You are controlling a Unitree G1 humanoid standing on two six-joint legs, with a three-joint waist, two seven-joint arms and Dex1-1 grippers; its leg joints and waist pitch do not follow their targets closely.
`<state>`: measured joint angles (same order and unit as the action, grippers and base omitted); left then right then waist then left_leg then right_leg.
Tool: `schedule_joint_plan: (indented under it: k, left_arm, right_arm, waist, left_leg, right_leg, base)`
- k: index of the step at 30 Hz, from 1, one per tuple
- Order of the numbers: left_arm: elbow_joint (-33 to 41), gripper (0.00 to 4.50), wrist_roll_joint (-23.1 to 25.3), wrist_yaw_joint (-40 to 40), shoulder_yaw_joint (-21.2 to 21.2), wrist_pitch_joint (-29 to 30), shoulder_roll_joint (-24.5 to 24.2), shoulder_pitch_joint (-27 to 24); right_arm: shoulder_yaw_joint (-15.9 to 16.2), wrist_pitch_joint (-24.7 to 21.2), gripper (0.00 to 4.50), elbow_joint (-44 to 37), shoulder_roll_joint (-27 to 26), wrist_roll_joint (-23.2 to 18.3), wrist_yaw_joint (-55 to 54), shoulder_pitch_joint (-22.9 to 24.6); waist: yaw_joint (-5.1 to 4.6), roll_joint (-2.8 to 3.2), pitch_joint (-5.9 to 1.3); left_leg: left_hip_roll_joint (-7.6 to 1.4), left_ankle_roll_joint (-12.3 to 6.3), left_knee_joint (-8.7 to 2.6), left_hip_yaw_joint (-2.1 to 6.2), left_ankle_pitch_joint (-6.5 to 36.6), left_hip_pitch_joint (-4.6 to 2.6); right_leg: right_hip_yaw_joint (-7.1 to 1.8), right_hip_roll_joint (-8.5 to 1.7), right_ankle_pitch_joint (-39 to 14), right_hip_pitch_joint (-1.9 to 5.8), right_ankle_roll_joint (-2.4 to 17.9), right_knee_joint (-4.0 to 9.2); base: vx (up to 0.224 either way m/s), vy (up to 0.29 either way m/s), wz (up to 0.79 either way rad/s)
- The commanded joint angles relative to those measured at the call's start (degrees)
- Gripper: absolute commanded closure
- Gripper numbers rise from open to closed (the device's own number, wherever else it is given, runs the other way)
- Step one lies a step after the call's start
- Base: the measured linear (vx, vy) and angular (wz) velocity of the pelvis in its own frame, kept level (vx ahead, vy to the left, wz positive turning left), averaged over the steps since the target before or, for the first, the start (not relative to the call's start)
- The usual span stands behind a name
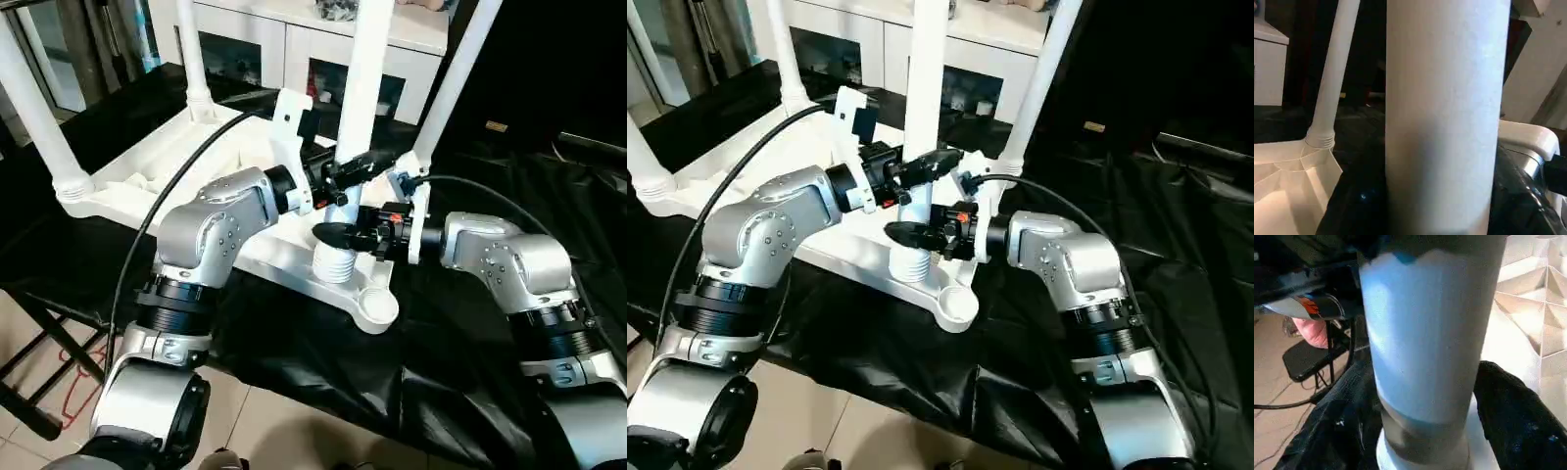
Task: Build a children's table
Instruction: Pick table leg
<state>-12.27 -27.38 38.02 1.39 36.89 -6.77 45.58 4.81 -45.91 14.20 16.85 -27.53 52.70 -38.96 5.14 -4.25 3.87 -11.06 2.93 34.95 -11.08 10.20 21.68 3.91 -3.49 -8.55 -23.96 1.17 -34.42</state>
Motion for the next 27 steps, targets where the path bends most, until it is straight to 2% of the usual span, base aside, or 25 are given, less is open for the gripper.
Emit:
schedule_joint_plan:
  k: [1,4,7,9,10,14,16,25,27]
  left_arm:
    - [2.1,2.61,-1.0,1.2,0.8,0.1,0.8,0.7]
    - [2.1,2.61,-1.0,1.3,0.8,0.1,0.9,0.7]
    - [2.0,2.61,-1.0,1.3,0.7,0.0,1.0,0.8]
    - [1.9,2.61,-1.0,1.3,0.6,-0.1,1.0,0.9]
    - [1.9,2.61,-1.0,1.3,0.6,-0.1,1.0,0.9]
    - [1.6,2.61,-1.0,1.6,0.5,-0.2,1.1,1.2]
    - [1.4,2.62,-1.0,1.7,0.5,-0.3,1.1,1.2]
    - [1.1,2.62,-1.0,2.2,0.3,-0.3,1.1,1.6]
    - [1.1,2.62,-1.0,2.2,0.3,-0.3,1.1,1.6]
  right_arm:
    - [-1.1,-1.4,1.26,0.6,-0.3,-1.2,-0.6,-0.7]
    - [-1.4,-2.2,1.26,0.7,-0.7,-1.7,-0.7,-0.6]
    - [-1.4,-2.7,1.66,0.9,-0.9,-1.8,-0.7,-0.5]
    - [-1.4,-3.1,1.75,0.9,-0.9,-1.8,-0.8,-0.4]
    - [-1.3,-3.4,2.00,0.8,-0.9,-1.9,-0.8,-0.3]
    - [-0.9,-4.1,2.12,0.4,-0.7,-2.0,-0.6,0.2]
    - [-0.8,-4.3,2.44,0.5,-0.6,-2.0,-0.7,0.3]
    - [0.5,-4.5,2.54,-0.2,0.0,-1.3,0.1,1.1]
    - [0.8,-3.3,1.98,-0.4,0.1,-0.9,0.4,1.3]
  waist:
    - [0.12,-0.25,-4.60]
    - [0.12,-0.27,-4.61]
    - [0.14,-0.22,-4.63]
    - [0.16,-0.22,-4.63]
    - [0.17,-0.21,-4.64]
    - [0.18,-0.13,-4.64]
    - [0.15,-0.15,-4.67]
    - [0.17,-0.21,-4.65]
    - [0.19,-0.16,-4.66]
  left_leg:
    - [-2.22,0.08,-3.81,1.01,6.5,-0.98]
    - [-2.23,0.13,-3.79,0.98,6.7,-1.05]
    - [-2.22,0.24,-3.81,1.01,6.4,-0.98]
    - [-2.21,0.26,-3.81,0.99,6.3,-1.04]
    - [-2.20,0.28,-3.80,0.98,6.3,-1.02]
    - [-2.21,0.53,-3.80,0.98,6.6,-1.07]
    - [-2.20,0.45,-3.79,1.01,6.3,-1.00]
    - [-2.19,0.43,-3.78,1.02,6.6,-1.00]
    - [-2.22,0.43,-3.76,1.00,6.5,-1.04]
  right_leg:
    - [-2.71,-4.63,-14.9,3.44,8.8,3.50]
    - [-2.72,-4.67,-15.2,3.44,8.8,3.54]
    - [-2.71,-4.69,-14.8,3.49,8.8,3.48]
    - [-2.72,-4.66,-14.6,3.47,8.9,3.46]
    - [-2.72,-4.66,-14.6,3.48,8.9,3.46]
    - [-2.72,-4.68,-14.9,3.47,8.8,3.52]
    - [-2.73,-4.66,-14.3,3.52,8.9,3.44]
    - [-2.68,-4.65,-15.2,3.49,8.5,3.54]
    - [-2.69,-4.70,-15.1,3.43,8.5,3.56]
  base:
    - [0.000,0.000,0.00]
    - [0.000,0.000,0.00]
    - [0.000,0.000,0.00]
    - [0.000,0.000,0.00]
    - [0.000,0.000,0.00]
    - [0.000,0.000,0.00]
    - [0.000,0.000,0.00]
    - [0.000,0.000,0.00]
    - [0.000,0.000,0.00]
